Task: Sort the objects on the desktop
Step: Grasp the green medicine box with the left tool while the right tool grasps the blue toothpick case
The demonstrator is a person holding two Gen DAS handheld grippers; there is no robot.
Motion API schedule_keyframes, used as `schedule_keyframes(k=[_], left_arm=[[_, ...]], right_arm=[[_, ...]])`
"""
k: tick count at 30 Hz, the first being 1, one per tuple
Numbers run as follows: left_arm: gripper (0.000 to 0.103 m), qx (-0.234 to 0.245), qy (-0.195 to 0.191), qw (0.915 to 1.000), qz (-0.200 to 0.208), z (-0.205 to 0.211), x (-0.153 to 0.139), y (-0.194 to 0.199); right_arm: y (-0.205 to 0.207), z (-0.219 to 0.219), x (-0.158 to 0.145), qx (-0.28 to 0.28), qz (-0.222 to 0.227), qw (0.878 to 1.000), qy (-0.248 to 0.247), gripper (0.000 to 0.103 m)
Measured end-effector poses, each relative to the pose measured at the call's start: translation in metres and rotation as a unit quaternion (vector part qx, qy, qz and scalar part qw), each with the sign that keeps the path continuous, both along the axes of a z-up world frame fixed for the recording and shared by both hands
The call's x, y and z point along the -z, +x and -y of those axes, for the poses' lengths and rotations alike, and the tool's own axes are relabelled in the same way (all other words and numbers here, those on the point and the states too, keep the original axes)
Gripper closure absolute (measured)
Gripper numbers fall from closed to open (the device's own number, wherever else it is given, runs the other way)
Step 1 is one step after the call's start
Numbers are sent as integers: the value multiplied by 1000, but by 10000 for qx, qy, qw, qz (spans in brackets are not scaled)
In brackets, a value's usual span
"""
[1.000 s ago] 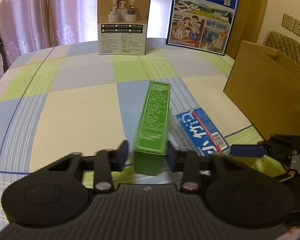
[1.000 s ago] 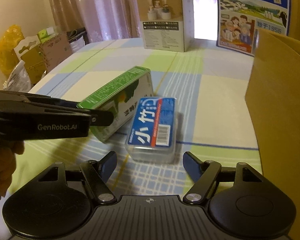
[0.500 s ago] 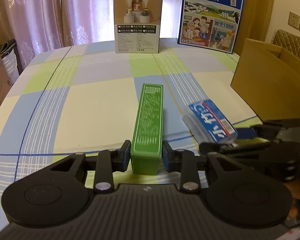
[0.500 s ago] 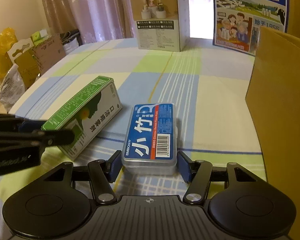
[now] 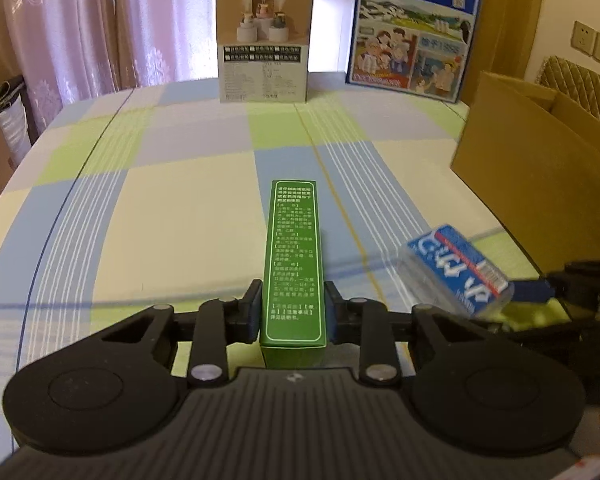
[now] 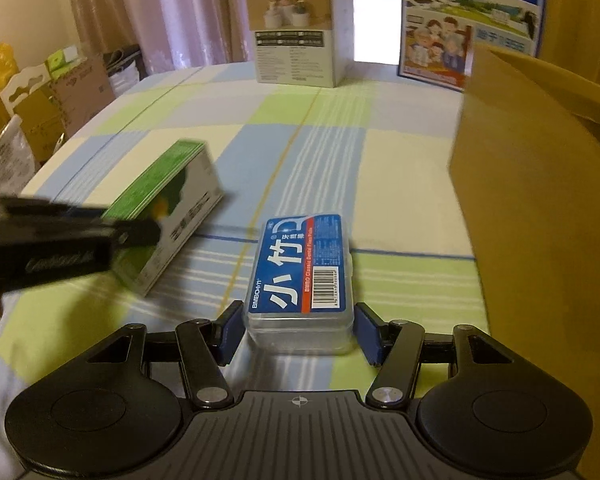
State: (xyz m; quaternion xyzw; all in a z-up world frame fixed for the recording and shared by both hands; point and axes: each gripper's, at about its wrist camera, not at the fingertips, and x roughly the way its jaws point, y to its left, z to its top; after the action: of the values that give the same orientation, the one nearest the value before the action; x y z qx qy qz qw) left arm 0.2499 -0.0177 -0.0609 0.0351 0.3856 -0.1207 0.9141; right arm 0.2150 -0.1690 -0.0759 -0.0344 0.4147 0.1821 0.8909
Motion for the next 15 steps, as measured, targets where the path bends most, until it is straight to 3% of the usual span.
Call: schedule_keyframes(k=[11, 15], left_arm=[[77, 229, 79, 9989, -394, 0, -12, -87], [68, 200, 123, 9992, -331, 0, -11, -93]], right_arm=[[-65, 27, -15, 92, -509, 9985, 184, 47], [-70, 21, -16, 98, -485, 9986, 157, 30]])
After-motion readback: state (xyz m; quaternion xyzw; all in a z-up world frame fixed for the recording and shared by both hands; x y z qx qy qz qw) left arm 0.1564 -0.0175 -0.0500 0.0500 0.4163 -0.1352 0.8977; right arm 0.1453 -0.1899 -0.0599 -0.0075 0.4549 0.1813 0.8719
